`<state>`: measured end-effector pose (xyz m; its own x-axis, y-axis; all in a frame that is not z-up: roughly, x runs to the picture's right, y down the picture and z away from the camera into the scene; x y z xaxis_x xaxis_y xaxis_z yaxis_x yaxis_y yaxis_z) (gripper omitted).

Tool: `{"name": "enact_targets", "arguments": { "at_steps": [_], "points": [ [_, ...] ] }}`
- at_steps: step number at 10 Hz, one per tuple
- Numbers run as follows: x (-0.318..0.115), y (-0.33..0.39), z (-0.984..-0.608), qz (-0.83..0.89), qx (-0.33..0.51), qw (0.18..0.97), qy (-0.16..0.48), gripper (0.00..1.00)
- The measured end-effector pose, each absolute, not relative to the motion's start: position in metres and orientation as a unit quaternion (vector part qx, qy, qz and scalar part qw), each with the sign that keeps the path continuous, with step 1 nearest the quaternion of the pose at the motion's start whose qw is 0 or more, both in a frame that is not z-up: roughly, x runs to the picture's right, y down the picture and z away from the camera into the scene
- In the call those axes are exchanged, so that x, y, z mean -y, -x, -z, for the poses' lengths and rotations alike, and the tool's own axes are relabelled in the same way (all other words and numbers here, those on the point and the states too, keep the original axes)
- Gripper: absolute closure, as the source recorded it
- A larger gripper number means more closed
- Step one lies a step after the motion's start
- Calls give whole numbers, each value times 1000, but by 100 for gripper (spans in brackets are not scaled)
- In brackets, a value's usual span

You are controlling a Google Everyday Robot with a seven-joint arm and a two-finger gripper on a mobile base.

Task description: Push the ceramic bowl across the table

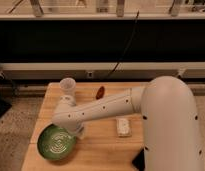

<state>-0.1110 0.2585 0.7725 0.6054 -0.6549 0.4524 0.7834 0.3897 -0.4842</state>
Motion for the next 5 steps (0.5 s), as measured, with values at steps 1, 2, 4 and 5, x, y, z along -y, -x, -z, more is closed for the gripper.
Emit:
{"name": "enact_targets", "arguments": {
  "at_steps": [1, 2, 4, 5],
  "points": [
    [-259, 116, -773, 440, 98, 825, 340, 99],
    [-260, 123, -773, 448, 100, 821, 339, 99],
    [-261, 133, -773, 461, 103, 814, 337, 99],
    [-261, 135, -773, 465, 104, 812, 337, 99]
  ]
}}
